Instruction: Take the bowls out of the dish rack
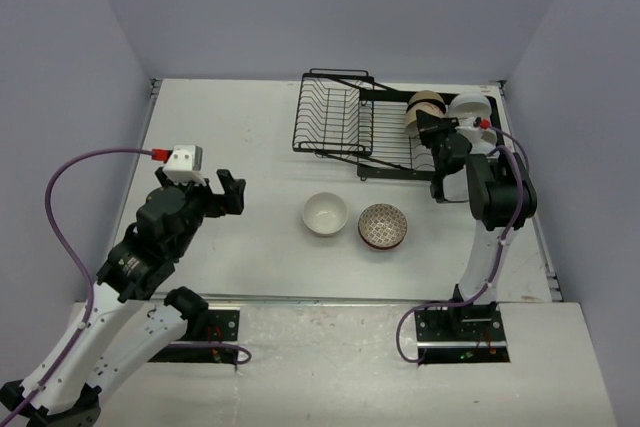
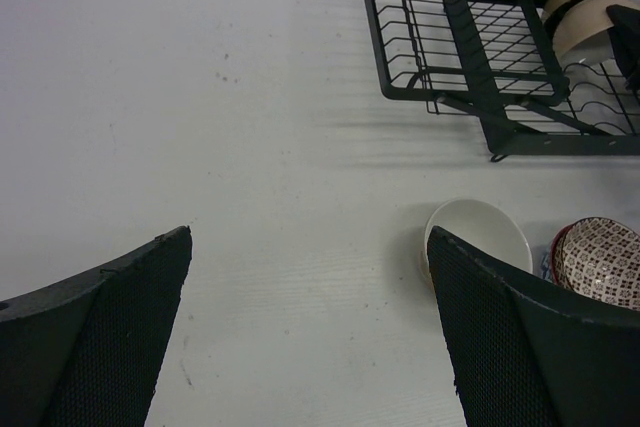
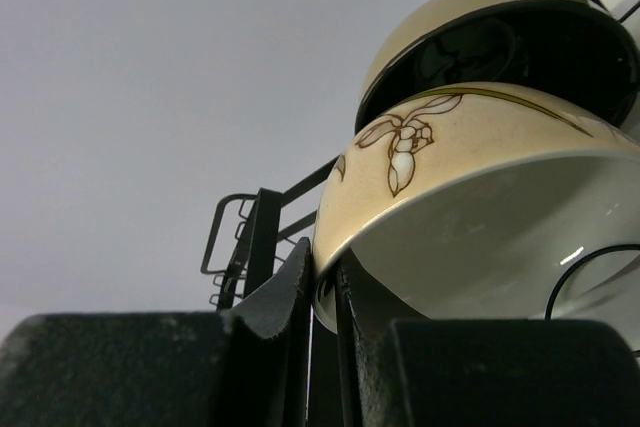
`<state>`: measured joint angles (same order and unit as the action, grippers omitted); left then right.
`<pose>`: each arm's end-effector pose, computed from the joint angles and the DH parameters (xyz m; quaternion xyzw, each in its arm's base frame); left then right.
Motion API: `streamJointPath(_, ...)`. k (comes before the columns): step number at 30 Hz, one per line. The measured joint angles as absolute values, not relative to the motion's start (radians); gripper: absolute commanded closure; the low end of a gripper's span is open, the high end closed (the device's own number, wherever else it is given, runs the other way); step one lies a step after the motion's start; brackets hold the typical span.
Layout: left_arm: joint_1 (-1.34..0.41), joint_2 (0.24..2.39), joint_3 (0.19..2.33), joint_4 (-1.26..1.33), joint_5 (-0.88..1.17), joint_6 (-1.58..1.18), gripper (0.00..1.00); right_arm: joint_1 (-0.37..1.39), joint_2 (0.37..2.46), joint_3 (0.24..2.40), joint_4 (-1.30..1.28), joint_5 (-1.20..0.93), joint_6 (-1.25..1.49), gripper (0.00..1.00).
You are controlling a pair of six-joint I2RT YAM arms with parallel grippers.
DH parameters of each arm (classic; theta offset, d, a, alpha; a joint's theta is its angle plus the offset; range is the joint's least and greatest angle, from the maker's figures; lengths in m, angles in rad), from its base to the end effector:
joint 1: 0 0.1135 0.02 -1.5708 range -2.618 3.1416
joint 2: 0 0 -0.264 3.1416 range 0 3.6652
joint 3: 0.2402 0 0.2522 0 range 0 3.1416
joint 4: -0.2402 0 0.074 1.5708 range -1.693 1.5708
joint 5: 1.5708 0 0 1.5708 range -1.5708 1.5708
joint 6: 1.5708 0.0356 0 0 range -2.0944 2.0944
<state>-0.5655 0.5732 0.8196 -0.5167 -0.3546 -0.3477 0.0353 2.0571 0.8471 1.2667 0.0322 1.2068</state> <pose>0.1118 -0.0563 0.3459 -0.0210 0.7904 -0.1367 0.5967 0.3952 0.0128 0.1451 0.3894 0.5657 0.4139 0.5975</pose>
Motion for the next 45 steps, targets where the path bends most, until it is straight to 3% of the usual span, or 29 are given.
streamJointPath(25,-0.565,0.580,0.820,-0.514,-0.326,-0.347,0.00,0.020,2.046,0.912,1.231,-0.394,1.031,1.00)
streamJointPath(36,-0.561,0.586,0.820,-0.512,-0.321,-0.347,0.00,0.020,1.797,0.912,1.195,-0.477,0.923,1.00)
streamJointPath(41,-0.550,0.589,0.820,-0.512,-0.323,-0.347,0.00,0.056,1.515,0.937,0.850,-0.452,0.700,1.00)
streamJointPath(45,-0.537,0.590,0.820,-0.513,-0.347,-0.348,0.00,0.282,1.370,1.111,0.371,-0.275,0.435,1.00)
